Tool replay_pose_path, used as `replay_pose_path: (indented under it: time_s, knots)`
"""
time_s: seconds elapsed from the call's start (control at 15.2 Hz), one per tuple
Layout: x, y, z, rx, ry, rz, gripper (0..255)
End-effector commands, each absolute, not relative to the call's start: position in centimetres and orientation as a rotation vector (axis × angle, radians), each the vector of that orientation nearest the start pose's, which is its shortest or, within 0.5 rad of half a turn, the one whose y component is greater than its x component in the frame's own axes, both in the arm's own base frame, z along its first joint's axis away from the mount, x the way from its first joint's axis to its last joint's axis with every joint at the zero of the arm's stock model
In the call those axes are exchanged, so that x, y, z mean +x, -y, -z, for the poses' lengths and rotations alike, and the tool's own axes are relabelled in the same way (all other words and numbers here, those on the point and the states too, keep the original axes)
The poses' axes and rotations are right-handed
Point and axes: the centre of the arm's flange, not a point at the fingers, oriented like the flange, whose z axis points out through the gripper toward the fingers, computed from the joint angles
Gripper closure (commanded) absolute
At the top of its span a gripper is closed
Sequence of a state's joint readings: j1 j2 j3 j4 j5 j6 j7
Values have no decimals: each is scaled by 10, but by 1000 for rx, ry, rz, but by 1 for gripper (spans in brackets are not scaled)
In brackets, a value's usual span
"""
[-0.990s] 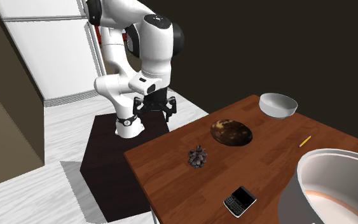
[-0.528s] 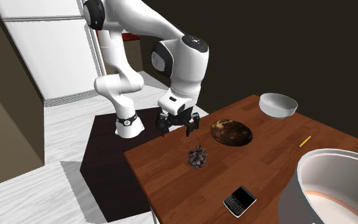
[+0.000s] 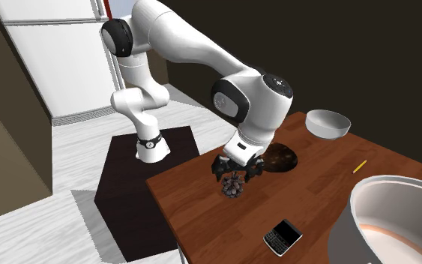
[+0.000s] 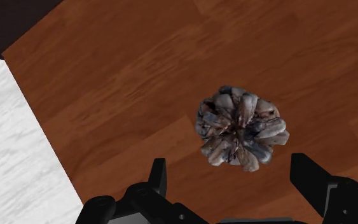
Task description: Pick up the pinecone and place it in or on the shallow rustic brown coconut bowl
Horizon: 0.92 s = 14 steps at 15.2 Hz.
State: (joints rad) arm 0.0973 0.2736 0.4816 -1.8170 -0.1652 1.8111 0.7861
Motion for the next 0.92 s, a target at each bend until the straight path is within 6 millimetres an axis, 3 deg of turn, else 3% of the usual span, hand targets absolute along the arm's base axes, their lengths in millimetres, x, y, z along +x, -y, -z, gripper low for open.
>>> replay_pose_path:
  time_s: [0.0,0.46,0.86]
  knots:
    - [527,-317,-372,-3304,-265,-298,0]
    - [520,-310,-336,-3304,-265,-298,0]
    - [520,-310,-333,-3304,-265,-298,0]
